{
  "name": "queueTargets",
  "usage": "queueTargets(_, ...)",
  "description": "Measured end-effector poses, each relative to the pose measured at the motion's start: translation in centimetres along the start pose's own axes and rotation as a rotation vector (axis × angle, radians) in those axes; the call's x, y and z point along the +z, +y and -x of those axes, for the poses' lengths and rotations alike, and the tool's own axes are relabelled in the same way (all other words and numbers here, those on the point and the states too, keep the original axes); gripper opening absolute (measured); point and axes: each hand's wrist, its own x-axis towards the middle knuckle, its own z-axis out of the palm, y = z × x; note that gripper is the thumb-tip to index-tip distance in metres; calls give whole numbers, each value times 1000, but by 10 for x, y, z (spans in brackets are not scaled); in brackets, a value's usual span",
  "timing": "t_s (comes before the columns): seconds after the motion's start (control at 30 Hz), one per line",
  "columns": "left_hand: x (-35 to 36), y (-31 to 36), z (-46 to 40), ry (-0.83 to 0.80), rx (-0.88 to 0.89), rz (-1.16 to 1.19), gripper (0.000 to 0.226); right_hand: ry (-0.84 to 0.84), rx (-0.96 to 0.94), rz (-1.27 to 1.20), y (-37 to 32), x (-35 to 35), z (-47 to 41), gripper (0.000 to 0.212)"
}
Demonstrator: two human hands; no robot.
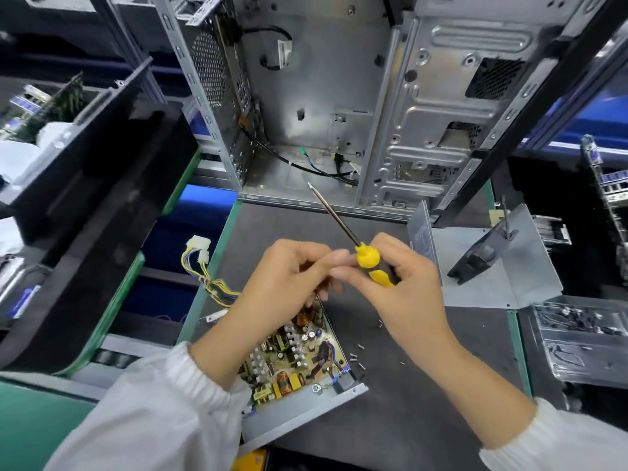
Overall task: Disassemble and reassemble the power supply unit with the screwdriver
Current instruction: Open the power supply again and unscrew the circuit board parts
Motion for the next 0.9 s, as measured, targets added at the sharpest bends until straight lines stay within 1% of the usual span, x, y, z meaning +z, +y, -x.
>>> queueTargets(0.07, -5, 0, -4, -44, -61, 327, 36, 26, -48, 26, -6, 2, -9, 28)
queueTargets(0.1, -8, 0, -4, -70, -91, 452, 37, 35, -66, 47, -7, 2, -12, 28)
queueTargets(0.17, -15, -2, -3, -102, -121, 554, 36, 34, -104, 93, -8, 2, -17, 26)
queueTargets(0.23, -19, -6, -3, -120, -155, 592, 27, 6, -129, 137, -8, 4, -19, 26)
queueTargets(0.3, -19, -9, -1, -110, -192, 615, 24, -28, -130, 192, -9, 6, -21, 25)
queueTargets(0.37, -19, -11, 0, -47, -161, 627, 22, -93, -125, 245, -11, 1, -23, 27)
queueTargets(0.43, -20, -13, 1, 26, -115, 698, 22, -174, -96, 277, -12, -14, -26, 35)
queueTargets(0.53, -24, -14, 1, 93, -111, 808, 27, -248, -146, 372, -12, -39, -33, 31)
queueTargets(0.6, -26, -15, 1, 119, -121, 866, 28, -258, -182, 405, -12, -49, -35, 28)
queueTargets(0.7, -27, -14, 0, 147, -123, 898, 28, -262, -191, 464, -13, -54, -38, 30)
queueTargets(0.9, -29, -15, -3, 184, -63, 861, 29, -262, -157, 502, -18, -55, -41, 32)
